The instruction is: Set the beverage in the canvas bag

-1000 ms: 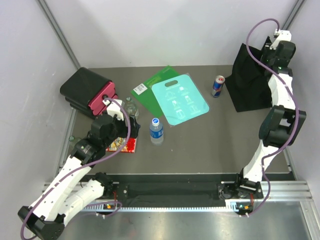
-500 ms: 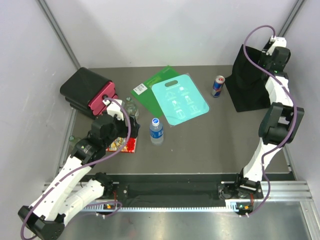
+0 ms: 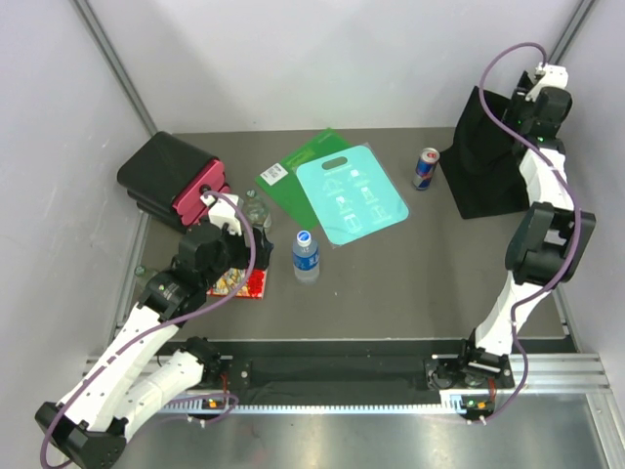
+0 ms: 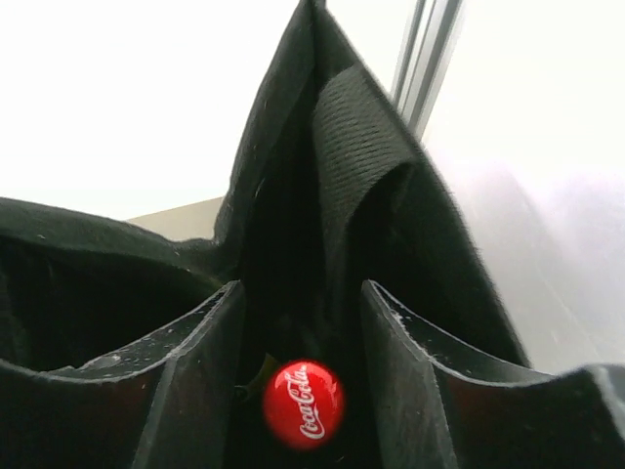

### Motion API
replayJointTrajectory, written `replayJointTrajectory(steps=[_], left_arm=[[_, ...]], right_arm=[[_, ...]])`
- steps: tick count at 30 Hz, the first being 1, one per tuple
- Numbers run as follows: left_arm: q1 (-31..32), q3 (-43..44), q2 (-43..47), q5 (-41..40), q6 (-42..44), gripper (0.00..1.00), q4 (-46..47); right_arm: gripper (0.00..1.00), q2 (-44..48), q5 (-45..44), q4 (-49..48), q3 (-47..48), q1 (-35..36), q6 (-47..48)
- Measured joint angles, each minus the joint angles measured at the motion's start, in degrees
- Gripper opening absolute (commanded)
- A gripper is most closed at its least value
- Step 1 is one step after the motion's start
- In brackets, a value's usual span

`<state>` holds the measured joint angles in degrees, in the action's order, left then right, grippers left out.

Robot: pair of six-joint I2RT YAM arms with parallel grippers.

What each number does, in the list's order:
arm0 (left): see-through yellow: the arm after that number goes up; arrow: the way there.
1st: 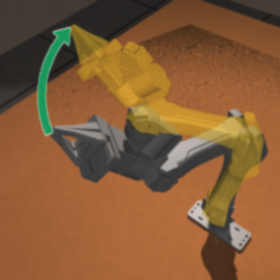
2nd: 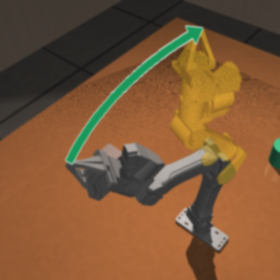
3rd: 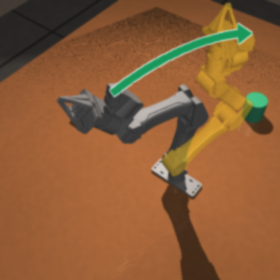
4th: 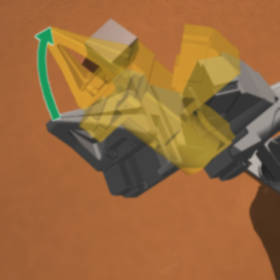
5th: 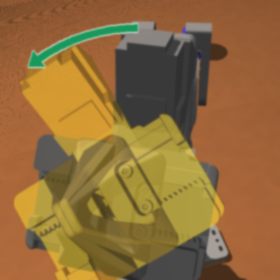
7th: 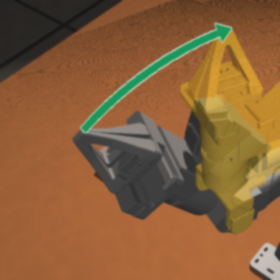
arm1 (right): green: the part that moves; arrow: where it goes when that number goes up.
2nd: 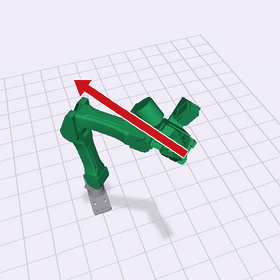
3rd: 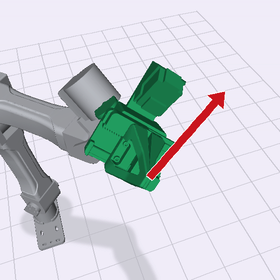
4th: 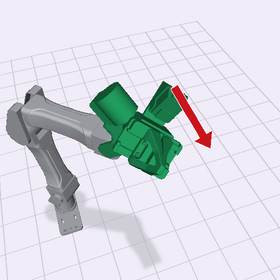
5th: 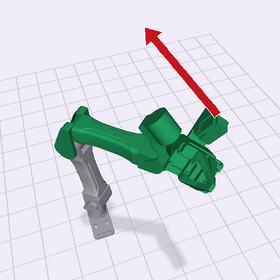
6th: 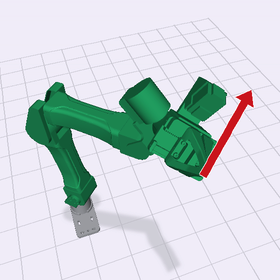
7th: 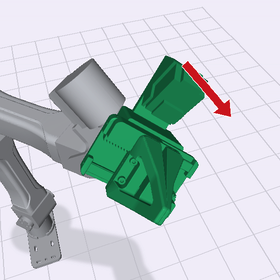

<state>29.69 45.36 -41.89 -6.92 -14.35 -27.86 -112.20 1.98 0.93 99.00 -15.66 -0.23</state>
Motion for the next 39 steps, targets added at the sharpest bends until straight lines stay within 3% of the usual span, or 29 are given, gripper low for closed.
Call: replayJointTrajectory(steps=[6,22,26,33,39], left_arm=[[0.0,0.0,0.0,0.0,0.0,0.99,0.0],[0.0,0.0,0.0,0.2,0.0,0.98,0.0],[0.0,0.0,0.0,0.5,0.0,0.98,0.0],[0.0,0.0,0.0,0.7,0.0,0.98,0.0],[0.0,0.0,0.0,0.7,0.0,0.98,0.0]], right_arm=[[0.54,3.3,-1.4,0.9,0.0,0.0,-1.2],[0.52,21.5,-1.3,19.1,3.6,1.6,-7.4],[0.51,25.5,-1.7,21.9,0.9,7.7,-7.3],[0.53,33.2,-7.1,17.3,-16.3,24.0,-9.9],[0.65,28.1,-15.1,13.8,-20.8,29.4,-13.5]])
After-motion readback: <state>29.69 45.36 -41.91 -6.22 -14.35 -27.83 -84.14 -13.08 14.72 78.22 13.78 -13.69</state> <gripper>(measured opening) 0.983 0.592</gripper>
